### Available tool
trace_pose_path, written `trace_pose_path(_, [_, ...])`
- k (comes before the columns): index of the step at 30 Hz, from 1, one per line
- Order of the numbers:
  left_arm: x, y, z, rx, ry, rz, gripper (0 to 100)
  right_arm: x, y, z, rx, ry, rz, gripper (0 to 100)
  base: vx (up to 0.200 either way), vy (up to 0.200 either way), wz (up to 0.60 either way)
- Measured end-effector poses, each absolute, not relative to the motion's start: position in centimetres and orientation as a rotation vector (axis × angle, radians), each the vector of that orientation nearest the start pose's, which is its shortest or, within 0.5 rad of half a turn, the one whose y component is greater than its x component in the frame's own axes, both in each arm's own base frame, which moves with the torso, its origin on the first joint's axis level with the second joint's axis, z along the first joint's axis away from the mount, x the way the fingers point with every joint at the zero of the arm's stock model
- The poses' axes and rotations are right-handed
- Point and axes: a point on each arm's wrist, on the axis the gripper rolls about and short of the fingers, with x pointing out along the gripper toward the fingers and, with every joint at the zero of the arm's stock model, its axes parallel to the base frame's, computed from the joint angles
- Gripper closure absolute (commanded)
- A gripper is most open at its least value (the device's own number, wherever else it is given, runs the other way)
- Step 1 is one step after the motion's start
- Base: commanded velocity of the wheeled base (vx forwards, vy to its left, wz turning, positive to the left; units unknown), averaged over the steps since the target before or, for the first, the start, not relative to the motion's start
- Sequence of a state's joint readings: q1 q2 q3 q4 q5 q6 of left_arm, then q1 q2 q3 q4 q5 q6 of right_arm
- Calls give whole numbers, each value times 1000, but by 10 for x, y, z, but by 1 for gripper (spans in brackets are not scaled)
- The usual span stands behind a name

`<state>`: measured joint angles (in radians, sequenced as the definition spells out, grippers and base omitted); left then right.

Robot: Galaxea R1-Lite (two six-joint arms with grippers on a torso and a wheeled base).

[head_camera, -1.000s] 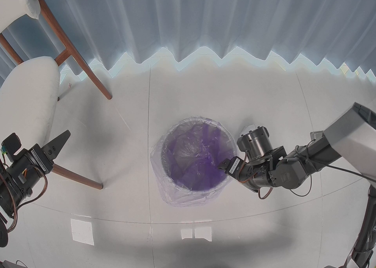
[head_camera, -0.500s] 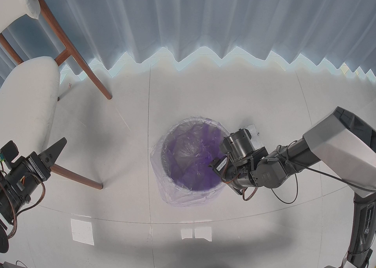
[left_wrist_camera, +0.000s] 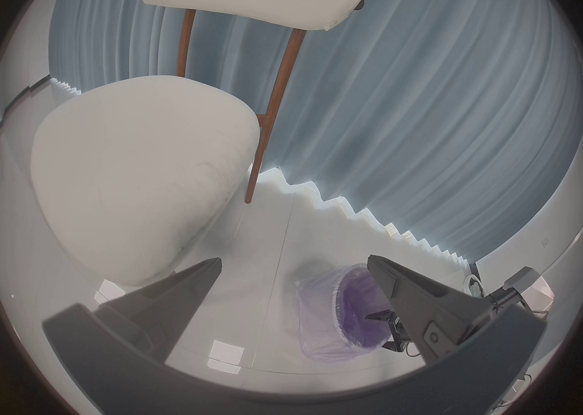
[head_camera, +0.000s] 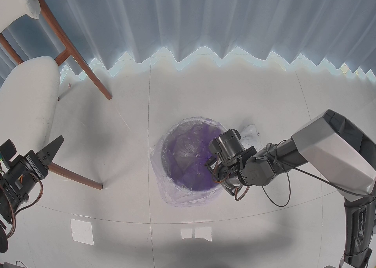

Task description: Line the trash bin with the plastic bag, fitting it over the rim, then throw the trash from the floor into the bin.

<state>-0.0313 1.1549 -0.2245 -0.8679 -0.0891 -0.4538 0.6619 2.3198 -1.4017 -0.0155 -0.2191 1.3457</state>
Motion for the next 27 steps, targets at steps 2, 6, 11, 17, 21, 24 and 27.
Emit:
trace_pose_path(2, [146, -6, 173, -455, 89, -104, 0, 345, 263, 45, 860, 926, -199, 100, 0, 0, 0])
trace_pose_path(6, [145, -6, 172, -454, 90, -98, 0, 345, 263, 44, 856, 928, -202, 100, 0, 0, 0])
trace_pose_path(11, [145, -5, 172, -454, 92, -96, 0, 344, 262, 44, 840, 934, -203, 100, 0, 0, 0])
trace_pose_path(17, [145, -5, 171, -454, 92, -96, 0, 340, 259, 46, 753, 972, -208, 100, 0, 0, 0])
trace_pose_path(21, [145, -6, 171, -453, 92, -96, 0, 340, 257, 51, 666, 976, -163, 100, 0, 0, 0])
trace_pose_path(24, [144, -6, 171, -453, 93, -97, 0, 341, 254, 56, 565, 972, -104, 100, 0, 0, 0])
trace_pose_path(27, [144, -6, 171, -453, 93, -96, 0, 341, 251, 60, 461, 973, -32, 100, 0, 0, 0])
